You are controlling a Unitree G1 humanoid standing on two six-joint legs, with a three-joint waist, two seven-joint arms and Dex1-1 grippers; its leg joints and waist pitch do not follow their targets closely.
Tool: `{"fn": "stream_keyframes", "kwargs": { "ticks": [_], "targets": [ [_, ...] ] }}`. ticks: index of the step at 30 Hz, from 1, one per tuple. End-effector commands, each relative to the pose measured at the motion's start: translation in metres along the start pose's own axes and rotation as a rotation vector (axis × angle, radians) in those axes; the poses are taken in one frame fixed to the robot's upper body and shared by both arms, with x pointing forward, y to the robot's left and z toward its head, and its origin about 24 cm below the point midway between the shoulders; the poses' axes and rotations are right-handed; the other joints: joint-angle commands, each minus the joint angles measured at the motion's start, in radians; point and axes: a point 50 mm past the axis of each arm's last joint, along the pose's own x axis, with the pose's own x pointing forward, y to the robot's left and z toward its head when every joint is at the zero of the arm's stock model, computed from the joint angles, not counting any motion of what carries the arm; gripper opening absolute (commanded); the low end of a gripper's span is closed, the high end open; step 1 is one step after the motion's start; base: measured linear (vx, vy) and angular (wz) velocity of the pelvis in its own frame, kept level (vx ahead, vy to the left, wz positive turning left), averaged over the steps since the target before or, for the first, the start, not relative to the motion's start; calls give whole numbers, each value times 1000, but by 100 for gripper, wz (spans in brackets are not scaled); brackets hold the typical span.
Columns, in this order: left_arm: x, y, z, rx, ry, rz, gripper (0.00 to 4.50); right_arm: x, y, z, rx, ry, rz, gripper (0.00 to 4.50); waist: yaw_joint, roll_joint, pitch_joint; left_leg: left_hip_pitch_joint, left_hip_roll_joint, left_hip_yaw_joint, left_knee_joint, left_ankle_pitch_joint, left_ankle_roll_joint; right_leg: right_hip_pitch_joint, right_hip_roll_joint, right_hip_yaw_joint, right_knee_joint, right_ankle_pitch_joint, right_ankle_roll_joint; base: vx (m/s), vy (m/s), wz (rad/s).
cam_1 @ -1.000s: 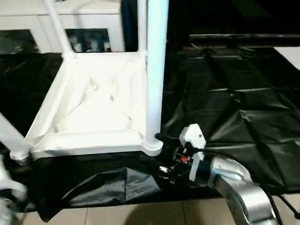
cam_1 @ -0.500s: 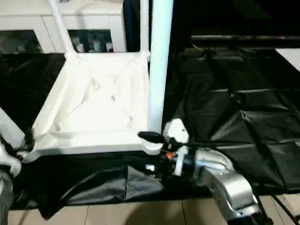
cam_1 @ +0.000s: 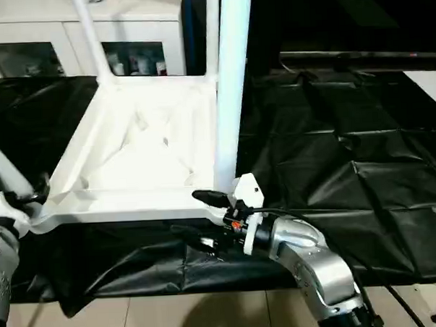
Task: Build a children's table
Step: Flip table
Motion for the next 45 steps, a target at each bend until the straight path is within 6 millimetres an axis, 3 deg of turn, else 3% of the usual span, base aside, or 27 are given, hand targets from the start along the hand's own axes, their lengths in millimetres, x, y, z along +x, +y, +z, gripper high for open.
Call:
{"fn": "stream_keyframes", "kwargs": {
  "ticks": [1, 9, 10, 11, 14, 17, 18, 19, 20, 23, 25, 26, 27, 30, 34, 35, 37, 38, 39, 40, 42, 43, 45],
  "targets": [
    [2, -4, 0, -5, 19, -12, 417, 1, -3, 3, -27, -1, -17, 450, 0, 21, -45, 21, 52, -22, -102, -255, -35, 12, -65, 38, -71, 10, -200, 0, 0, 0],
    [-13, -20, -4, -59, -33, -13, 348, -3, -6, 0, -32, 12, -45, 450, 1, 15, -49, 14, 51, -21, -96, -187, -16, 19, -64, 36, -67, 106, -201, 0, 0, 0],
    [-14, -22, -3, -67, -51, -21, 333, -3, -6, -1, -32, 12, -47, 450, 2, 3, -49, 12, 52, -19, -96, -174, -6, 22, -66, 37, -67, 106, -200, 0, 0, 0],
    [-14, -22, -3, -67, -56, -18, 322, -3, -6, -1, -33, 13, -47, 450, 3, 8, -49, 14, 52, -18, -95, -166, 0, 18, -64, 37, -69, 104, -197, 0, 0, 0],
    [-15, -22, -3, -73, -60, -16, 308, -2, -6, -1, -34, 16, -40, 450, 3, 5, -47, 14, 52, -19, -97, -170, 2, 18, -63, 36, -69, 90, -189, 0, 0, 0],
    [-17, -23, -3, -69, -54, -14, 289, -2, -6, -2, -35, 21, -37, 450, 1, 14, -48, 17, 53, -20, -99, -193, -9, 16, -62, 36, -72, 72, -188, 0, 0, 0],
    [-18, -23, -3, -69, -54, -14, 269, -2, -6, -2, -35, 21, -37, 450, 2, 12, -49, 15, 54, -21, -99, -187, -11, 19, -63, 36, -70, 87, -188, 0, 0, 0],
    [-20, -26, -4, -69, -54, -21, 266, -3, -6, -3, -37, 24, -40, 450, 3, 23, -50, 16, 53, -22, -98, -187, -16, 17, -62, 35, -69, 98, -187, 0, 0, 0],
    [-20, -26, -4, -70, -54, -21, 263, -3, -6, -3, -38, 24, -40, 450, 2, 19, -50, 16, 54, -21, -97, -187, -17, 18, -61, 35, -70, 108, -186, 0, 0, 0],
    [-24, -38, -5, -85, -50, -65, 245, -5, -6, -5, -40, 29, -53, 450, 3, 19, -51, 15, 55, -21, -96, -175, -19, 21, -62, 34, -67, 145, -190, 0, 0, 0],
    [-26, -45, -7, -96, -39, -95, 229, -6, -6, -5, -41, 31, -59, 450, 4, 28, -51, 17, 54, -22, -96, -183, -26, 20, -61, 33, -67, 155, -189, 0, 0, 0],
    [-27, -48, -8, -99, -31, -109, 227, -7, -6, -6, -41, 31, -60, 450, 5, 23, -51, 16, 52, -20, -95, -183, -22, 22, -61, 33, -68, 153, -188, 0, 0, 0],
    [-28, -52, -10, -106, -24, -123, 226, -8, -6, -6, -44, 35, -65, 450, 5, 29, -51, 15, 51, -20, -94, -181, -21, 22, -62, 34, -67, 151, -189, 0, 0, 0],
    [-29, -65, -15, -133, -3, -164, 216, -13, -7, -8, -54, 43, -87, 450, 4, 24, -50, 13, 51, -18, -91, -158, -5, 24, -62, 35, -69, 147, -190, 0, 0, 0],
    [-30, -75, -15, -167, 10, -199, 216, -17, -10, -7, -56, 42, -112, 450, 4, 25, -50, 12, 51, -15, -89, -133, 17, 23, -63, 34, -72, 114, -192, 0, 0, 0],
    [-32, -80, -16, -221, 19, -220, 216, -18, -11, -7, -59, 45, -122, 450, 1, 18, -49, 11, 52, -14, -90, -135, 20, 24, -63, 34, -74, 97, -194, 0, 0, 0],
    [-36, -94, -15, -430, 37, -287, 216, -20, -12, -8, -58, 44, -142, 450, 2, 16, -49, 12, 53, -12, -90, -128, 24, 23, -63, 34, -74, 80, -203, 0, 0, 0],
    [-37, -99, -15, -504, 48, -310, 216, -20, -12, -8, -52, 39, -147, 450, 2, 6, -50, 10, 52, -10, -87, -103, 37, 24, -64, 35, -71, 90, -208, 0, 0, 0],
    [-38, -100, -14, -519, 50, -315, 217, -20, -12, -8, -51, 38, -148, 450, 3, 8, -51, 9, 51, -8, -84, -89, 43, 25, -65, 35, -69, 97, -211, 0, 0, 0],
    [-41, -108, -12, -659, 51, -336, 217, -20, -12, -7, -39, 23, -152, 450, 4, -4, -52, 9, 49, -3, -81, -70, 62, 24, -65, 35, -69, 100, -216, 0, 0, 0],
    [-42, -110, -12, -715, 57, -336, 217, -20, -11, -6, -31, 12, -152, 450, 8, -1, -53, 10, 47, 1, -77, -50, 81, 22, -64, 35, -70, 104, -224, 0, 0, 0],
    [-44, -113, -11, -756, 60, -342, 217, -19, -11, -5, -21, 0, -150, 450, 11, 1, -58, 7, 43, 5, -72, -20, 105, 18, -62, 34, -64, 111, -222, 0, 0, 0],
    [-48, -118, -12, -759, 71, -368, 217, -17, -11, -2, 30, -26, -146, 450, 10, -2, -67, 3, 43, 4, -63, 50, 123, 16, -54, 33, -52, 201, -211, 0, 0, 0]
  ]
}}
